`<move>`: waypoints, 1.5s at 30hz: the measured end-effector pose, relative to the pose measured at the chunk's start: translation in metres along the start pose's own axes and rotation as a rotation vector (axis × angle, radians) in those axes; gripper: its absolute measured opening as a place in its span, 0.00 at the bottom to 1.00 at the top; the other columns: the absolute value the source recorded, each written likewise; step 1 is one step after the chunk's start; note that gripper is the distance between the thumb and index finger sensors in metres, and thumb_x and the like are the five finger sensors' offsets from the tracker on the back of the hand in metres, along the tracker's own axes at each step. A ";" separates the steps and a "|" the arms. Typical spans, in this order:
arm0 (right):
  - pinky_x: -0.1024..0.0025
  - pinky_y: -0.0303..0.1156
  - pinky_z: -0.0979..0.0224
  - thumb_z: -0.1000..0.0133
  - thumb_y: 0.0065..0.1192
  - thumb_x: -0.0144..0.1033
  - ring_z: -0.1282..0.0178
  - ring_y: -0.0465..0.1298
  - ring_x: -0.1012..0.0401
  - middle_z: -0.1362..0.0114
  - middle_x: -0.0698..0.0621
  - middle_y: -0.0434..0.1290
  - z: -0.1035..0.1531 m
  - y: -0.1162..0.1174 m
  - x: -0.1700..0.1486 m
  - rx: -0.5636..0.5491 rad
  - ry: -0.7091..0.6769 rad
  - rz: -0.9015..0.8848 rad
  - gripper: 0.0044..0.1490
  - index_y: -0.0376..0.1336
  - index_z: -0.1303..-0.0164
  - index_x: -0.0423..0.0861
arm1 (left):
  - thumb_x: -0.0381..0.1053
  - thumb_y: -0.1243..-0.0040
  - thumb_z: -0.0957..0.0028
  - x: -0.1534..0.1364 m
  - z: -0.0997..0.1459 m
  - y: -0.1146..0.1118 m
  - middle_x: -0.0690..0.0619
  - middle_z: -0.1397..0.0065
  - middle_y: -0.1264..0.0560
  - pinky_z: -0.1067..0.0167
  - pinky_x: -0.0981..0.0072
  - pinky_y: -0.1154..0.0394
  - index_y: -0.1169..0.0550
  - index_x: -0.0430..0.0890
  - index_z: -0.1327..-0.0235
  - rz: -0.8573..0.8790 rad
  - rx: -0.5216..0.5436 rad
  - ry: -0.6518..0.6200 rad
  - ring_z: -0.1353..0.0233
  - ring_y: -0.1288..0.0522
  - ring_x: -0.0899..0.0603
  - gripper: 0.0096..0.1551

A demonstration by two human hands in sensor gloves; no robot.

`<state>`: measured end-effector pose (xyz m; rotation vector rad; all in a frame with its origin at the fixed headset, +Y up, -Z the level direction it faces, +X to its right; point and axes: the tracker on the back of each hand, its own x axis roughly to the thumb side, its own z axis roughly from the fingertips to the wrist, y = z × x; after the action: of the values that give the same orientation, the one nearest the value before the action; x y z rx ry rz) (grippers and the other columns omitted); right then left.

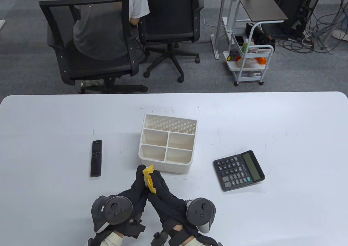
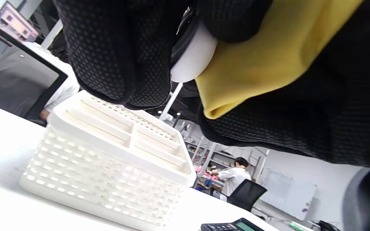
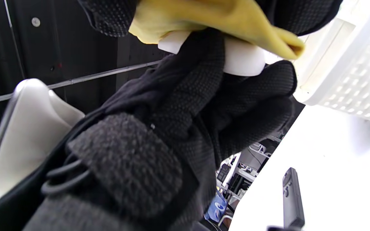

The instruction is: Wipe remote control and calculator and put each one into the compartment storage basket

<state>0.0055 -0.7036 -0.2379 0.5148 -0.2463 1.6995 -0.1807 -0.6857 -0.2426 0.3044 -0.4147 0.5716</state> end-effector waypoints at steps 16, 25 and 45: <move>0.32 0.64 0.35 0.35 0.52 0.41 0.27 0.64 0.29 0.20 0.27 0.61 -0.001 -0.007 -0.008 0.019 0.084 -0.057 0.36 0.55 0.19 0.37 | 0.62 0.32 0.59 -0.019 -0.002 0.006 0.47 0.43 0.12 0.54 0.64 0.08 0.33 0.40 0.26 0.150 0.013 0.130 0.48 0.07 0.50 0.50; 0.32 0.63 0.34 0.34 0.51 0.40 0.25 0.62 0.32 0.19 0.28 0.60 -0.002 -0.009 -0.008 -0.004 0.054 -0.100 0.36 0.54 0.19 0.37 | 0.64 0.36 0.52 -0.010 -0.002 -0.003 0.46 0.35 0.21 0.46 0.57 0.13 0.42 0.48 0.21 0.125 -0.079 0.041 0.41 0.12 0.45 0.49; 0.32 0.63 0.34 0.34 0.50 0.41 0.24 0.61 0.33 0.18 0.28 0.60 -0.001 -0.009 -0.016 0.022 0.089 -0.090 0.37 0.53 0.18 0.37 | 0.58 0.34 0.50 -0.004 -0.002 -0.004 0.43 0.33 0.21 0.44 0.57 0.14 0.42 0.47 0.21 0.045 -0.054 0.040 0.39 0.12 0.44 0.48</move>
<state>0.0158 -0.7155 -0.2474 0.4586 -0.1383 1.6346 -0.1816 -0.6900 -0.2466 0.2316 -0.3981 0.6081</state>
